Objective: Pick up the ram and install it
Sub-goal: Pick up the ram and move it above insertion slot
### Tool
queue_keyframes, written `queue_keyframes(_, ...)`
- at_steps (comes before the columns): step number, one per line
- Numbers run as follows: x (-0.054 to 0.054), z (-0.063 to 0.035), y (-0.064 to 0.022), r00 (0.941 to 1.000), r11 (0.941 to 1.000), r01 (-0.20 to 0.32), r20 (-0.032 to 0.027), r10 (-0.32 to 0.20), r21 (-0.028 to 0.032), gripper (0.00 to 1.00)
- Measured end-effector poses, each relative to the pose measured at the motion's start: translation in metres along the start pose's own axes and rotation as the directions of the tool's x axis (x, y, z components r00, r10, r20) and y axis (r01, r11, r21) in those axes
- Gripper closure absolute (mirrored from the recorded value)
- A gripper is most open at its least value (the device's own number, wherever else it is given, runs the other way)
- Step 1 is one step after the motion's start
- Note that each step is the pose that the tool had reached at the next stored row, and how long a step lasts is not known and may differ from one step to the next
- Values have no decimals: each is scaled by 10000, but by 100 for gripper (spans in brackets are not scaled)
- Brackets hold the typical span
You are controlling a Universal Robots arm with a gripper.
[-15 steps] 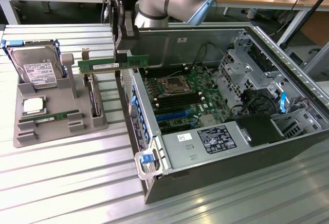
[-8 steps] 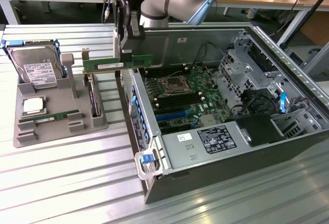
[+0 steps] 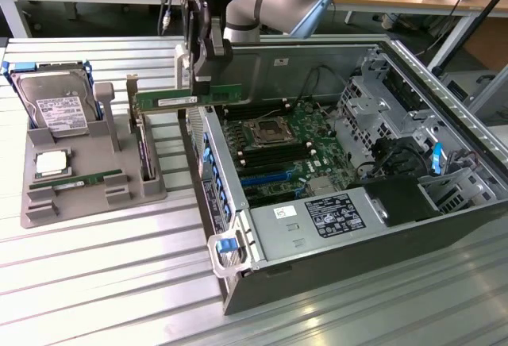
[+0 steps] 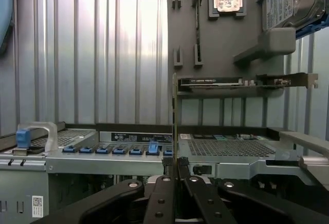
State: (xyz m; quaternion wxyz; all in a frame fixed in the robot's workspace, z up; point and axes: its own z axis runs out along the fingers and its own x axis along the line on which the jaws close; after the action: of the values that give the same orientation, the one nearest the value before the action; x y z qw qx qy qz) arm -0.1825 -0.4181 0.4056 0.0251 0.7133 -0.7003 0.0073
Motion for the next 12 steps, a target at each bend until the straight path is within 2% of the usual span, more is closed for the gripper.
queue_keyframes(12, 4, -5, -187, 10000, 10000, -1, -3, 1, 0, 88)
